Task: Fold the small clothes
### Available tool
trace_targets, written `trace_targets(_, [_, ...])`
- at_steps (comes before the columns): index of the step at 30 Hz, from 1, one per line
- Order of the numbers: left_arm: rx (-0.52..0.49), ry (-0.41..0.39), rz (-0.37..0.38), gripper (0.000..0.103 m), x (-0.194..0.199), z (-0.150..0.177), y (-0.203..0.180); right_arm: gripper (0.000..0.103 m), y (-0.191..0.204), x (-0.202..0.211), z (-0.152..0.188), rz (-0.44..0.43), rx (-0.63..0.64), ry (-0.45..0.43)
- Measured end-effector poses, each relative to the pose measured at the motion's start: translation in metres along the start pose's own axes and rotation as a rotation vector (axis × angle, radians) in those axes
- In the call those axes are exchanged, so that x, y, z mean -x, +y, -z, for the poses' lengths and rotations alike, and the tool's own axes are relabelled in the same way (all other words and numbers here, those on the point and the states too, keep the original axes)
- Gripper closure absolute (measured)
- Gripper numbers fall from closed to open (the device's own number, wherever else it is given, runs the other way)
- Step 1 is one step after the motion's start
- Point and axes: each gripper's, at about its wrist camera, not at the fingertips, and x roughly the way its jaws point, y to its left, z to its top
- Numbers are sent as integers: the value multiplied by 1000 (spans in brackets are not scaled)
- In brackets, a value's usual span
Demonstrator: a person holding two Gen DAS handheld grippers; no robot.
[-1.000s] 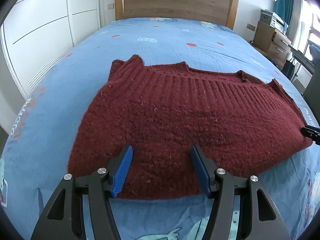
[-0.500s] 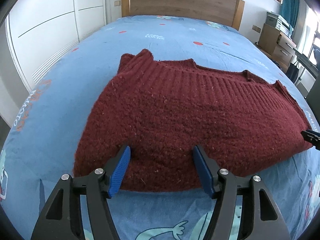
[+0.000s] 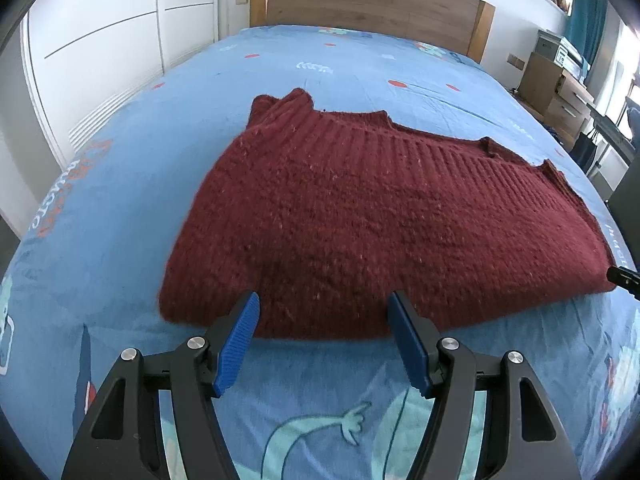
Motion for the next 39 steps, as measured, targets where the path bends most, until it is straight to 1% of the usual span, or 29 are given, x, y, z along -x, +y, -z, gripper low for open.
trace_targets(5, [48,21,35,42,11,13,8,40,-3,15,12,-11,-34,-6])
trace_targets(10, [171,38,106,39,21,31,32,40,-3,29,31,-34,-68,-5])
trace_targets(13, [291,54,194,39,20,40,51,40,-4,38,46,-52,-92,-3])
trace_targets(14, [320,56,215,39,19,39,56,40,-5,41,52,-58,-100,-1])
trace_targets(19, [513,43,375,39,10,32,81,40,-5,49,71,-61,-103,12])
trace_targets(24, [636,30,455,38,-4,23,90,40,-10,58,79,-77,-122,5])
trace_targets(27, [699,12,479,38,-14,13,97,40,-15,61,80,-83,-140,0])
trace_targets(31, [781,-17,490,38,-28,-4,109,40,-20,64,80,-100,-149,-4])
trace_targets(35, [888,-34,519,39,-41,-17,124,40,-22,67,81,-116,-146,-10])
trace_targets(38, [946,-35,529,40,-50,-22,132,40,-25,66,84,-123,-136,-3])
trace_targets(39, [963,-32,524,44,-52,-24,134,40,-25,66,85,-126,-134,0])
